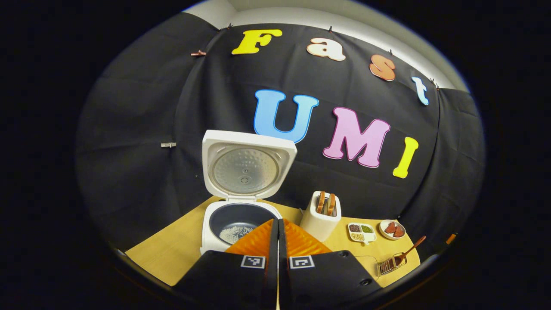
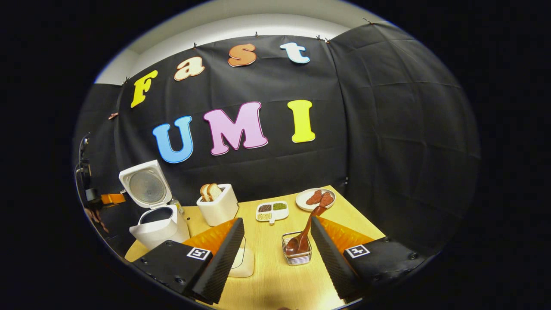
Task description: Close the left gripper, press the button to open the rice cooker; take a wooden spoon from the chopstick holder with the right hand, scoop a spoonful of rice and pour it into the rice cooker, then put the wooden spoon back into the chopstick holder.
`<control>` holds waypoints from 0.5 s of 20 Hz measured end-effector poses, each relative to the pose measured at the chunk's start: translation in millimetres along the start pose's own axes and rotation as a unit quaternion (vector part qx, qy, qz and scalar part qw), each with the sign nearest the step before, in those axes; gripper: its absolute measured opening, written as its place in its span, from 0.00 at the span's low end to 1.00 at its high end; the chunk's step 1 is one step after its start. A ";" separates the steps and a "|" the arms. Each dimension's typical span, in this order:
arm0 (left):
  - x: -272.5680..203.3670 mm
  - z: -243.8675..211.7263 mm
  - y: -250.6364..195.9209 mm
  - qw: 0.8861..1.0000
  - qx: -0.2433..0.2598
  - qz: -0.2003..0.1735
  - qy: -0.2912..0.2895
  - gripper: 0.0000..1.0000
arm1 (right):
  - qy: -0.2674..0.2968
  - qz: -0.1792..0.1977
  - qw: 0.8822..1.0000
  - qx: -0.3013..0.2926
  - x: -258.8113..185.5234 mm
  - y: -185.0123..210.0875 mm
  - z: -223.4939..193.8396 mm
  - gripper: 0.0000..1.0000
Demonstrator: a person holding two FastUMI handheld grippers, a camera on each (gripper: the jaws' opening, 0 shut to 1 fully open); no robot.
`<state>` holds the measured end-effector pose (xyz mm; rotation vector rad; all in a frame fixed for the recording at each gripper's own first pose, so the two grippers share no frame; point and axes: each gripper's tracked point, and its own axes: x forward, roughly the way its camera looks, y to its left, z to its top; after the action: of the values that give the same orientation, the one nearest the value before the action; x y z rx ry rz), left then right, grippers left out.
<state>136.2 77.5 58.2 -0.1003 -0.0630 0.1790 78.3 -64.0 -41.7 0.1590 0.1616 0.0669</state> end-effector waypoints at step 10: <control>-74.9 -35.2 -77.2 0.994 0.097 -0.041 0.020 0.28 | 0.051 -0.006 0.999 0.014 46.2 -33.8 -28.5 0.97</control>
<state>78.7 -15.0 27.4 0.0920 -0.0102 0.1011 120.9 -89.3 -82.1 0.1817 0.2644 0.0602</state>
